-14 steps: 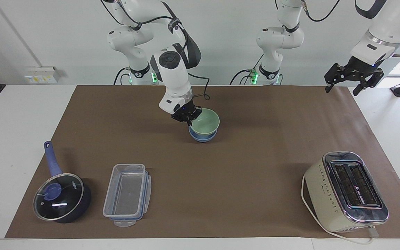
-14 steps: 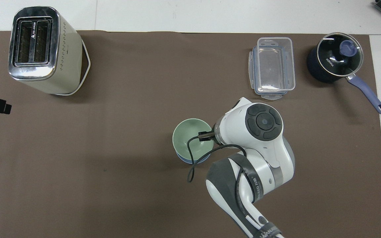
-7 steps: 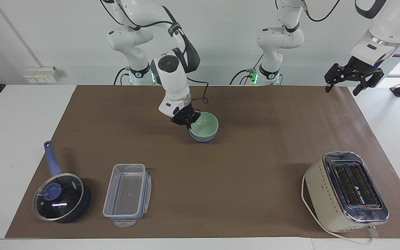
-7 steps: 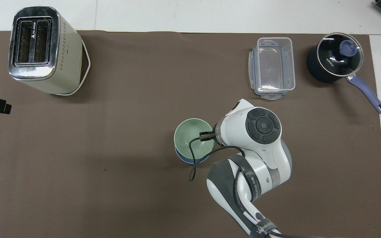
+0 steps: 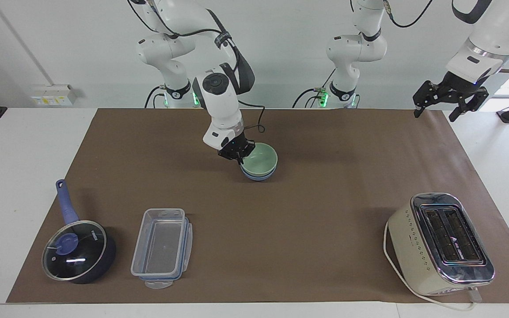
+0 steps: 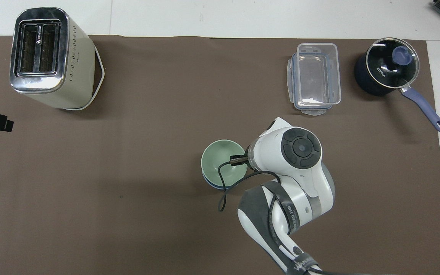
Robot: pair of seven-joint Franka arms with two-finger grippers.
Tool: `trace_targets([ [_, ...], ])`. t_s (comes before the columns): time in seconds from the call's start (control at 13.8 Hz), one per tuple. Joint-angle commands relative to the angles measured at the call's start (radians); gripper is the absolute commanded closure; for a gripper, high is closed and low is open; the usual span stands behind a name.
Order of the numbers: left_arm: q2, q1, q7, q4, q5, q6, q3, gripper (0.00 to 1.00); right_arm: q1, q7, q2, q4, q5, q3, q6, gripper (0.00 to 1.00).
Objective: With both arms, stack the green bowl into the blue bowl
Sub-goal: 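Lower the green bowl into the blue bowl with the right gripper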
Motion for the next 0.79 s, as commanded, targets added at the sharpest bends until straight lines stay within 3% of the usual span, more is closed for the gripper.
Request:
trace_targets([
  [0.0,-0.011,-0.001,0.003,0.000,0.015,-0.016,-0.007,0.00,0.002,-0.037,-0.007,-0.017,0.029,-0.003,0.028,1.00],
  [0.65,-0.011,0.009,0.001,0.000,0.015,-0.016,-0.006,0.00,0.008,-0.037,0.001,-0.035,0.029,-0.003,0.060,1.00],
  [0.72,-0.011,0.009,0.003,0.000,0.015,-0.019,-0.006,0.00,0.008,-0.036,0.001,-0.035,0.029,-0.001,0.060,0.86],
])
